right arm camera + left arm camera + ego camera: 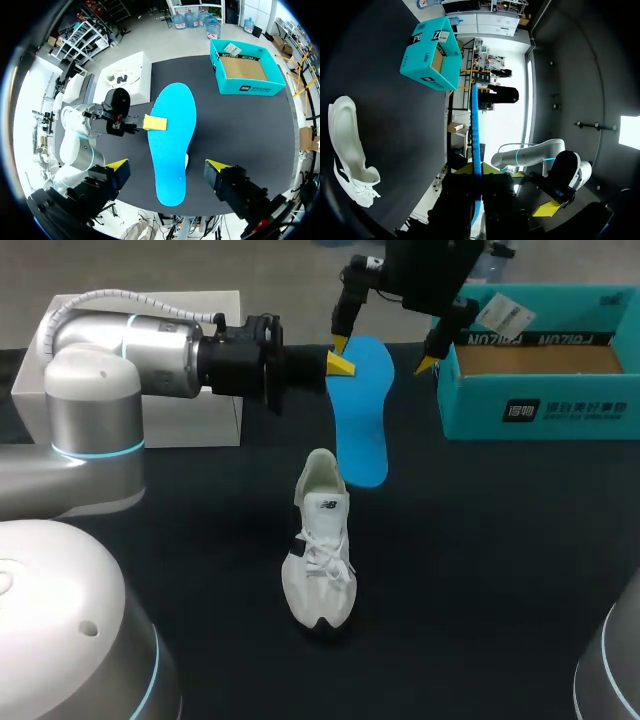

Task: Take the shoe out of the shoebox, open the shoe tongue, remove and reinsert the insole, then place the shoe into the shoebox

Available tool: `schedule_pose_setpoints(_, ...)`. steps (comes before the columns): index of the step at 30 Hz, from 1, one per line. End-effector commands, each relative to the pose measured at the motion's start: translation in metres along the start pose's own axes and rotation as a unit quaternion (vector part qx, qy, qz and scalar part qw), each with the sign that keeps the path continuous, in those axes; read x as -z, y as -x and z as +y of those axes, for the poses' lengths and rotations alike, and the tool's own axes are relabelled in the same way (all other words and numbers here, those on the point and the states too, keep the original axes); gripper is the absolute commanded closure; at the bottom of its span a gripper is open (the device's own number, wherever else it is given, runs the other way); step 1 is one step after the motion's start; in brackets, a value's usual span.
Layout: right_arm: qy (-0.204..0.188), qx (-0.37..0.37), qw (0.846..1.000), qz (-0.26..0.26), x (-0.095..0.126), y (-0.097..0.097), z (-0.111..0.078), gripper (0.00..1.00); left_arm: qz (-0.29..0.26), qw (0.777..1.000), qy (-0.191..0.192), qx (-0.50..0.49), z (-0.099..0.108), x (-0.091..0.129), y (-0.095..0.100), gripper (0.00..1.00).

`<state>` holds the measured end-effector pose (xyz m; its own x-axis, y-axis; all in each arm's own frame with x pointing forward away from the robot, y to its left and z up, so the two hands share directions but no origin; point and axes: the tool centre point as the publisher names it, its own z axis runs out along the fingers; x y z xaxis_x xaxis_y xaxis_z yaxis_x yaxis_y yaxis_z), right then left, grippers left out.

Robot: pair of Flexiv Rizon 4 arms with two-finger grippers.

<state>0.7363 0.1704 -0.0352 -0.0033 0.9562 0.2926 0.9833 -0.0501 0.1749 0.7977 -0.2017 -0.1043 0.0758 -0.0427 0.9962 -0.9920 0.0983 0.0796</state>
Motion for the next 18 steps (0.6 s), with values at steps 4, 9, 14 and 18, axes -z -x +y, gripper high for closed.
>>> schedule_pose_setpoints(4,-0.008,0.020,0.962,0.272,-0.007,0.031,-0.004,0.00,-0.003,1.000,0.000,0.003,0.001,0.005,0.002,1.00)
schedule_pose_setpoints(9,-0.003,0.024,0.949,0.316,-0.007,0.039,-0.005,0.00,0.001,1.000,0.003,0.003,0.001,0.007,0.000,1.00)
schedule_pose_setpoints(14,-0.003,0.019,0.940,0.340,-0.010,0.045,-0.007,0.00,0.011,1.000,0.016,0.000,0.005,0.010,-0.006,1.00)
schedule_pose_setpoints(18,0.000,0.015,0.930,0.368,-0.016,0.050,-0.009,0.00,0.022,0.999,0.032,-0.011,0.007,0.012,-0.011,1.00)
